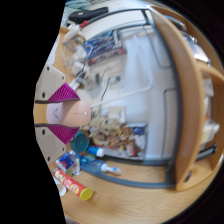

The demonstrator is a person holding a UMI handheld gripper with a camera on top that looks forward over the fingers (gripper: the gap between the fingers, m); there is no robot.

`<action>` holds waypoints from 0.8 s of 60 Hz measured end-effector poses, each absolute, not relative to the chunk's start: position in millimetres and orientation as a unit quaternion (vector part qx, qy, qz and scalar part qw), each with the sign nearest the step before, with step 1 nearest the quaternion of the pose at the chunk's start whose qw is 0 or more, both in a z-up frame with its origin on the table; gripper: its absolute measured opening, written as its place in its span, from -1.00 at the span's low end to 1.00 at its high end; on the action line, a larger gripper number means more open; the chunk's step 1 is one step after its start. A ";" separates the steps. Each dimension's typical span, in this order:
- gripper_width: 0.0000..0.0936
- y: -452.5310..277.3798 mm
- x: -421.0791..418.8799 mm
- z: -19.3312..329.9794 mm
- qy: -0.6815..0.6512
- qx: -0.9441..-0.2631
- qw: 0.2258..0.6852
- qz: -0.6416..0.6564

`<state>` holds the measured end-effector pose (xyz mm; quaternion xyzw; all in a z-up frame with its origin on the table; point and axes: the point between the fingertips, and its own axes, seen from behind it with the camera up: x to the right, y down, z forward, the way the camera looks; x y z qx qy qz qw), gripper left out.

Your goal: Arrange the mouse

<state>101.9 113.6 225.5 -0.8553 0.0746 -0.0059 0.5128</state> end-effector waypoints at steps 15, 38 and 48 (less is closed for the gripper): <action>-0.45 114.3 -86.2 276.5 0.023 -0.835 0.545 0.068; -0.42 87.8 -286.8 53.1 -0.055 -0.912 0.392 0.107; -0.36 67.5 -305.7 6.8 -0.057 -0.926 0.361 0.094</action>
